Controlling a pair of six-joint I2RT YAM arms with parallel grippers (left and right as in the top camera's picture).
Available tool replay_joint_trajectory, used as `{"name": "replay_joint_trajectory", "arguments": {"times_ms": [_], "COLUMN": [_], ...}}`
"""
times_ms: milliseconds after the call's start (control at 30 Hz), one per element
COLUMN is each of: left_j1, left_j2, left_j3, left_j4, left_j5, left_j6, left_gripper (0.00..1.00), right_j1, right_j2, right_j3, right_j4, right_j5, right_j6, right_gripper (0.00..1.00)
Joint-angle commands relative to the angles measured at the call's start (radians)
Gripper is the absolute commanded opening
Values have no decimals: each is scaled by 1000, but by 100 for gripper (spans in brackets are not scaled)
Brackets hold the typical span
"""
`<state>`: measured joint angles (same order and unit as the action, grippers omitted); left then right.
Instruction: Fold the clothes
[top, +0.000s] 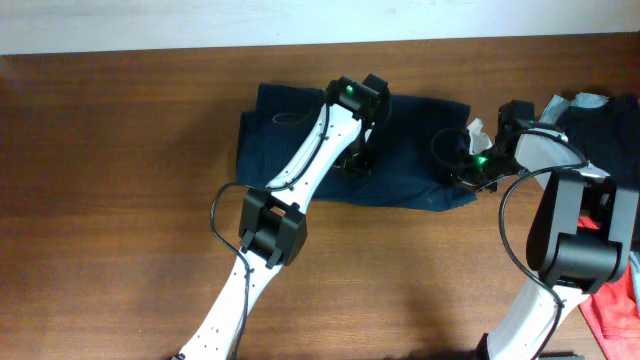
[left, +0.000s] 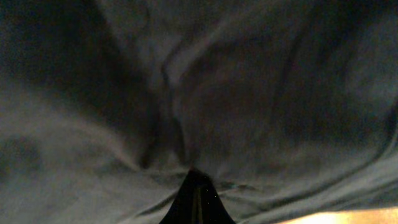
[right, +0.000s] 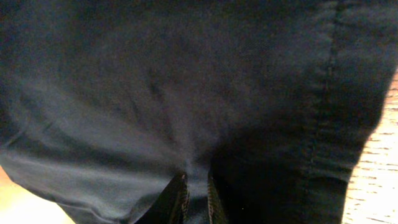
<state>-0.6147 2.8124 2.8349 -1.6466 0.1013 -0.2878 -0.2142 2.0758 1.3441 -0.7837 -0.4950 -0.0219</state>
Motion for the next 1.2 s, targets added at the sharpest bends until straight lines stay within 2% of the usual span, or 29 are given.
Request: {"name": "replay_joint_trajectory", "arguments": {"times_ms": [0, 300, 633, 1167], "left_j1": [8, 21, 6, -33], "left_j2": [-25, -110, -118, -117], "left_j3": [-14, -3, -24, -203], "left_j4": [7, -42, -42, -31], "left_j5": [-6, -14, 57, 27], "left_j6": [28, 27, 27, 27], "left_gripper": [0, 0, 0, 0], "right_j1": [6, 6, 6, 6], "right_j2": [41, 41, 41, 41], "right_j3": [-30, -30, -30, -30], "right_j4": [13, 14, 13, 14], "right_j5": [84, 84, 84, 84], "right_j6": [4, 4, 4, 4], "right_gripper": [19, 20, 20, 20]}}
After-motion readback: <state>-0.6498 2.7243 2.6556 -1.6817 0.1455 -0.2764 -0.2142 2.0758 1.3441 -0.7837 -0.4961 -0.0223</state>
